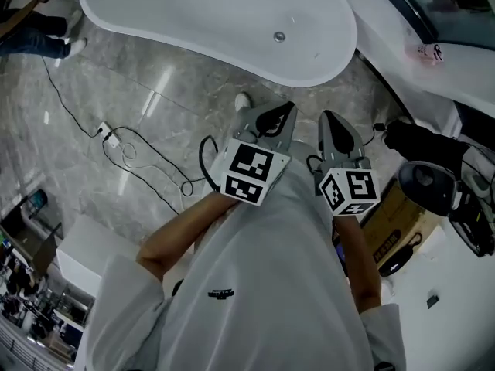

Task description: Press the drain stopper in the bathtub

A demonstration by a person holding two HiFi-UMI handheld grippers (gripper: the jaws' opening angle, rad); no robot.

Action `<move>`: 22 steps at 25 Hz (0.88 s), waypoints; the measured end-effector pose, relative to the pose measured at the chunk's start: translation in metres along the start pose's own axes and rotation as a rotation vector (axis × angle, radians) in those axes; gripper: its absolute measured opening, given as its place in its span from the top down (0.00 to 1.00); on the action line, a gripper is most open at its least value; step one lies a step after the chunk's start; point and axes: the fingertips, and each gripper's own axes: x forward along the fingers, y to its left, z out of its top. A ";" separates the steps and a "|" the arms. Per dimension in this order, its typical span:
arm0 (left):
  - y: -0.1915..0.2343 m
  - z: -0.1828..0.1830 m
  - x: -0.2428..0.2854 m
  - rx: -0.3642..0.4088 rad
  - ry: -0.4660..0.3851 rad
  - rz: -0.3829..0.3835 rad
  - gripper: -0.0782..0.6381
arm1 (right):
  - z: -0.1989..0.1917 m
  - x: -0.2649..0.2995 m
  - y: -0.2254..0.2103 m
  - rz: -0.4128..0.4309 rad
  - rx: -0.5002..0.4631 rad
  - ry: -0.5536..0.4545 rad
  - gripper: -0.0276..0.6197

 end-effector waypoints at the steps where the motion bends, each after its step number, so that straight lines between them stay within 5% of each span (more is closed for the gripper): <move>1: 0.007 0.004 0.003 -0.015 -0.003 0.006 0.89 | 0.006 0.009 -0.002 0.015 -0.016 0.009 0.96; 9: 0.049 0.022 0.036 -0.136 -0.029 0.119 0.89 | 0.029 0.077 -0.035 0.142 -0.108 0.117 0.96; 22: 0.090 0.021 0.179 -0.319 0.015 0.411 0.89 | 0.027 0.222 -0.138 0.577 -0.415 0.345 0.96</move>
